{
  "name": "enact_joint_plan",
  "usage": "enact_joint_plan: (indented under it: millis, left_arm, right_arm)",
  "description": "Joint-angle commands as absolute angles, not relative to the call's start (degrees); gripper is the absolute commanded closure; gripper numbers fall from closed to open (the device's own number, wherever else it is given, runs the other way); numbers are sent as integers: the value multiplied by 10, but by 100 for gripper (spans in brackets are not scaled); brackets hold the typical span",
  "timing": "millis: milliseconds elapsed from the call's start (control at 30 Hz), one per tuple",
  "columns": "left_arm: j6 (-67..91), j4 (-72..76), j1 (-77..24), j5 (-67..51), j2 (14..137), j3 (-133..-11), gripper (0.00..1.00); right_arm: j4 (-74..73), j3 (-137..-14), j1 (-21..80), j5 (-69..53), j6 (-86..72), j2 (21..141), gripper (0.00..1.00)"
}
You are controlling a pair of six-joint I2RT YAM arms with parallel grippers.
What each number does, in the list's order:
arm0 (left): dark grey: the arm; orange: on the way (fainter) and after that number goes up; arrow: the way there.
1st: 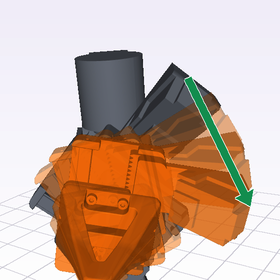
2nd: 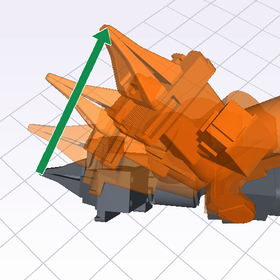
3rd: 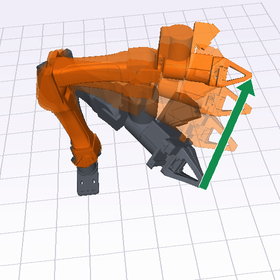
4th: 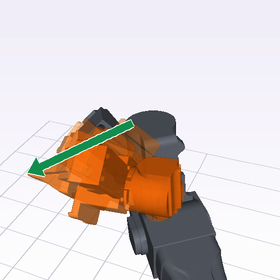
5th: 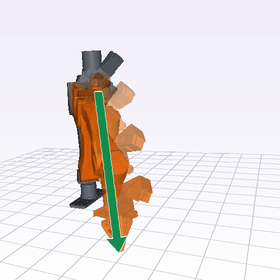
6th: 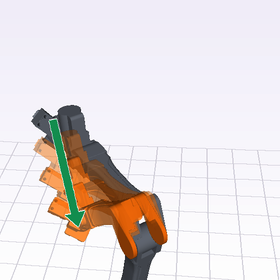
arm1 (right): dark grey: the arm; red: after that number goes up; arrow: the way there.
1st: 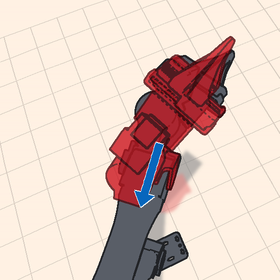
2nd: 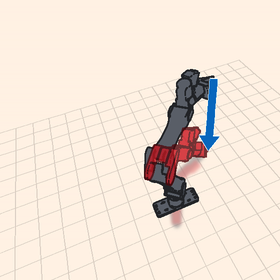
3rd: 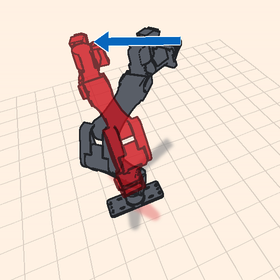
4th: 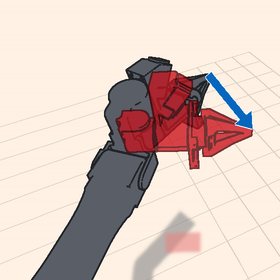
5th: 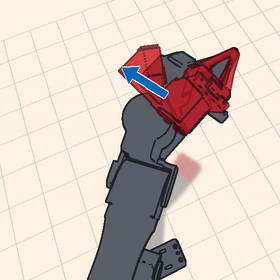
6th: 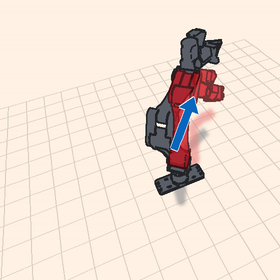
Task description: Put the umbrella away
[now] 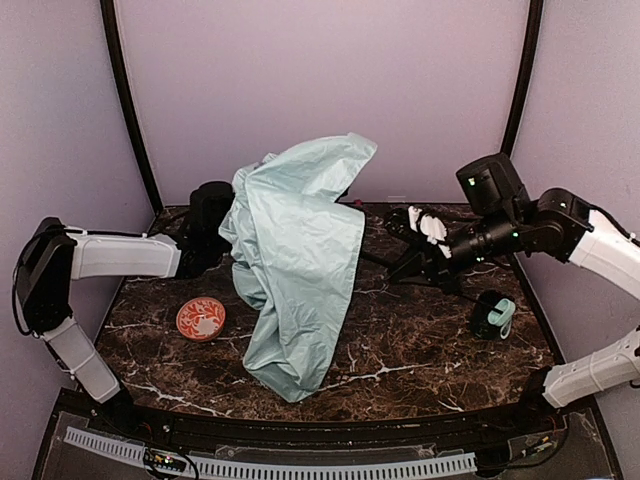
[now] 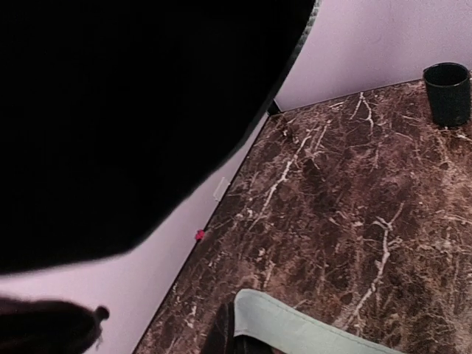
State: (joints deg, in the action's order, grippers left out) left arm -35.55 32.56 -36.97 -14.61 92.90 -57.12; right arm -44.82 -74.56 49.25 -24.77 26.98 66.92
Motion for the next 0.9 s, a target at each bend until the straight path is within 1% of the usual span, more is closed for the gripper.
enact_joint_plan:
  millis: [0, 133, 233, 400, 467, 533, 600, 667, 767, 867]
  left_arm:
    - [-407, 355, -362, -134, 955, -617, 100]
    - [-409, 389, -361, -143, 989, -628, 100]
    - [-395, 412, -361, -153, 1000, -619, 100]
    - [-391, 423, -361, -162, 999, -590, 100]
    - [-385, 434, -361, -158, 998, -571, 100]
    - [-383, 448, -361, -159, 999, -546, 100]
    - [-383, 452, -362, -156, 999, -520, 100]
    - [-384, 445, -362, -150, 1003, -504, 100]
    - [-393, 417, -362, -151, 1014, -497, 100]
    - [-392, 396, -364, -140, 1035, -511, 100]
  right_arm:
    - [-356, -670, 510, -156, 294, 645, 100]
    - [-257, -584, 542, -27, 348, 621, 100]
    - [-208, -564, 574, 25, 390, 614, 100]
    - [-238, -580, 641, 135, 431, 663, 100]
    - [-238, -568, 656, 161, 428, 690, 100]
    - [-206, -526, 660, 166, 421, 698, 100]
    - [-146, -452, 660, 155, 411, 697, 100]
    - [-92, -405, 662, 118, 380, 701, 100]
    - [-41, -376, 662, 103, 345, 736, 100]
    - [-30, -380, 662, 114, 318, 801, 100]
